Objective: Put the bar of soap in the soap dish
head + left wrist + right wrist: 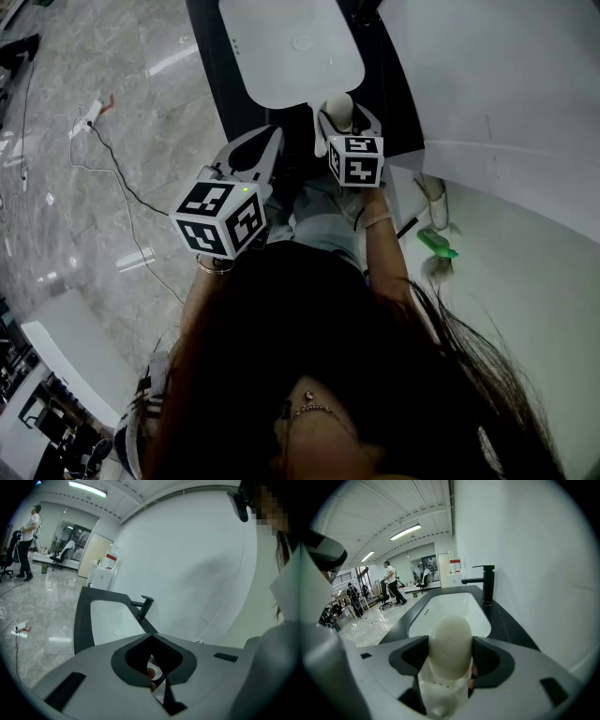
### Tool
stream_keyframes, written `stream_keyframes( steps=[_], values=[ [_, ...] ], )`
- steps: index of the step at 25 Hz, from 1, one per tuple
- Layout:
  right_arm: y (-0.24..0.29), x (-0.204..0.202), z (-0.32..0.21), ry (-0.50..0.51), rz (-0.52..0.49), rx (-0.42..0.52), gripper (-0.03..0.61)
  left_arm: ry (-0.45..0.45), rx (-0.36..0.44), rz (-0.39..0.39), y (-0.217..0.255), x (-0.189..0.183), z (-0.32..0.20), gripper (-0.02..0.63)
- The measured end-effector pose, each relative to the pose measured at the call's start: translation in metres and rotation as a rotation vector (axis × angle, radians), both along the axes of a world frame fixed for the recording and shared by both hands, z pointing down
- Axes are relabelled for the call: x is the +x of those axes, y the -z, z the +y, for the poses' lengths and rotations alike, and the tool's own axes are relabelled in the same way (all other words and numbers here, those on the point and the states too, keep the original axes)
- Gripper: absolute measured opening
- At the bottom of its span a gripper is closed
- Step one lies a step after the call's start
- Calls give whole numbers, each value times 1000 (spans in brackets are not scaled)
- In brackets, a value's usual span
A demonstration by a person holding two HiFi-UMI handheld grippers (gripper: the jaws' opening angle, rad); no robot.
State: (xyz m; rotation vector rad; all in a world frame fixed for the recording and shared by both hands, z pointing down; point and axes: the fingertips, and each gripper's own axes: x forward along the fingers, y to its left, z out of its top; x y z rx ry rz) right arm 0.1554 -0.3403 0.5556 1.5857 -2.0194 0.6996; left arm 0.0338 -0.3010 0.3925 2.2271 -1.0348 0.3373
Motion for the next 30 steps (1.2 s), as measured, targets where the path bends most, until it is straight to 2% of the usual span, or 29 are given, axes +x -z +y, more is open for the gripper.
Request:
stream_keyframes(
  steps=[7, 11, 15, 22, 30],
  values=[
    [-1, -4, 1, 11, -33, -20, 302, -1, 4, 6, 1, 0, 0, -5],
    [6, -3, 1, 10, -45, 0, 302, -3, 8, 9, 2, 1, -1, -5],
    [31, 2, 2, -6, -53, 50, 301, -7, 22, 15, 6, 1, -3, -5],
    [80, 28, 21, -75, -184, 86, 301, -17, 53, 27, 13, 3, -5, -5],
    [104, 46, 49, -109, -195, 83, 295, -34, 80, 33, 18, 5, -4, -5]
  ],
)
